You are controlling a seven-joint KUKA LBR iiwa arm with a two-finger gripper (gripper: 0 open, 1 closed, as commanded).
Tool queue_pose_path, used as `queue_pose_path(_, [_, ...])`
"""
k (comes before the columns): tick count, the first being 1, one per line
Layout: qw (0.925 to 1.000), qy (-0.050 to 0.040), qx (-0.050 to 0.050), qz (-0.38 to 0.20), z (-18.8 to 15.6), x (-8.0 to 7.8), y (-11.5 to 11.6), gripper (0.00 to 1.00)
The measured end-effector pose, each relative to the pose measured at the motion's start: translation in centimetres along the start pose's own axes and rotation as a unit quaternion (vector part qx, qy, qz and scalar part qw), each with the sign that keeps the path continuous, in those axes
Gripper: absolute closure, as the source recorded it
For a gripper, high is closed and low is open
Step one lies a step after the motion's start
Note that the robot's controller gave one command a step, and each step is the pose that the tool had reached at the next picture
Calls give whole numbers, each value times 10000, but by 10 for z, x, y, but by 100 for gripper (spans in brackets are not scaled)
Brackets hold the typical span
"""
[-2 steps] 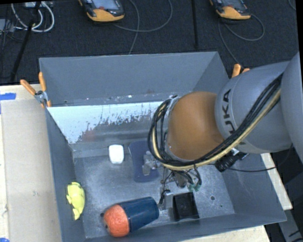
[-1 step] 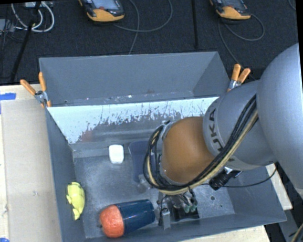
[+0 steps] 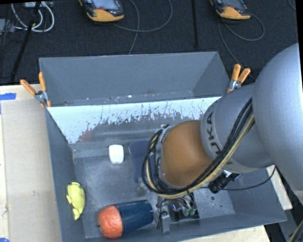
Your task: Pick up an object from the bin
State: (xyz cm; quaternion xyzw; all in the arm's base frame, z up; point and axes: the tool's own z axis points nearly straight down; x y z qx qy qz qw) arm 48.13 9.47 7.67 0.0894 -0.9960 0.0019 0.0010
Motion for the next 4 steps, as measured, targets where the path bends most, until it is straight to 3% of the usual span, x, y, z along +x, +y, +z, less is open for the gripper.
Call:
queue_pose_path(1, [9992, -24, -15, 390, 5, -4, 24, 0])
queue_pose_path(2, [10000, -64, -22, 12, 5, -5, 38, 0])
queue_pose_path(3, [9992, -8, -19, 397, 7, -17, 60, 100])
queue_pose_path(4, [9992, -7, -19, 399, 7, -17, 60, 100])
